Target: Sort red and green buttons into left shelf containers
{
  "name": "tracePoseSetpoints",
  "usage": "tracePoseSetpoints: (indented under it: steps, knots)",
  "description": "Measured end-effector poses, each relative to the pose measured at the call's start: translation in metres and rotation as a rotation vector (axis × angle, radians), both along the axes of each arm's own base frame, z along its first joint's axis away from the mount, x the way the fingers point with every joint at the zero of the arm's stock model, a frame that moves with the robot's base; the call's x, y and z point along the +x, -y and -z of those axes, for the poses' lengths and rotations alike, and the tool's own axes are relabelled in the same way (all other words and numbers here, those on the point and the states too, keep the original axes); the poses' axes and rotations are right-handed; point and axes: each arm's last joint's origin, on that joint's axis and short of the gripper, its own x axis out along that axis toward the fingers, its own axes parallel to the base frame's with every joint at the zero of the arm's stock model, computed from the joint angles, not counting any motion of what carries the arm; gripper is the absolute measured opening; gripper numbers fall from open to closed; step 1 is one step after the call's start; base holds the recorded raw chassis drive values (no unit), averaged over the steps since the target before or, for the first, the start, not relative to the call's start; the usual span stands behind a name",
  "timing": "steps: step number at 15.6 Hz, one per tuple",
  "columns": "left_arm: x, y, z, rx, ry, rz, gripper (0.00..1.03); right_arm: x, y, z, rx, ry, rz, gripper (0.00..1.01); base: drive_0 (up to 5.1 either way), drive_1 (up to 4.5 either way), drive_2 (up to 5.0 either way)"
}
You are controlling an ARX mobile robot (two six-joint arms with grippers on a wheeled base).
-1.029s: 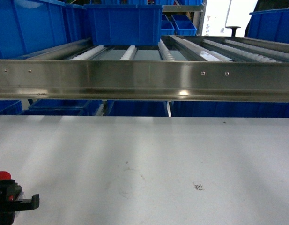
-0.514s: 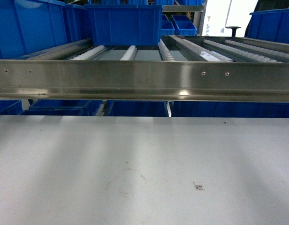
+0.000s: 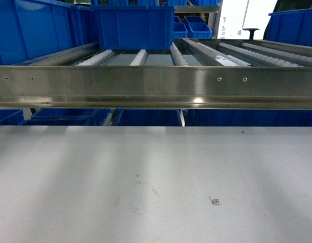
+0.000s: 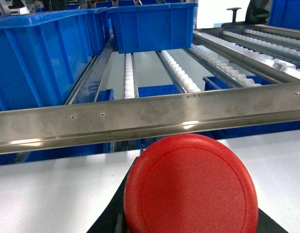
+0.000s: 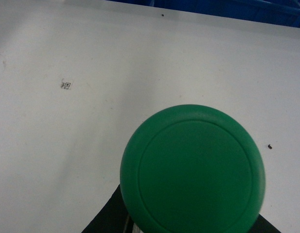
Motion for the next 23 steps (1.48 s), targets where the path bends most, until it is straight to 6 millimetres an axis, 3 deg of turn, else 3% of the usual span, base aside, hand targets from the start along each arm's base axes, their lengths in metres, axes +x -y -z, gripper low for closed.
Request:
tracePoseSetpoints:
  steps: [9,23]
  knots:
    - [0.0000,-0.0002,0.0005,0.001,-0.003,-0.001,0.25,0.0001,0.0000,-0.0002,-0.001,0.004,0.000,0.26,0.0,0.00,0.0]
    - [0.0000,-0.0004,0.0007,0.001,-0.004,-0.003,0.25,0.0000,0.0000,0.0000,0.000,0.001,0.000,0.26,-4.9,1.87,3.0]
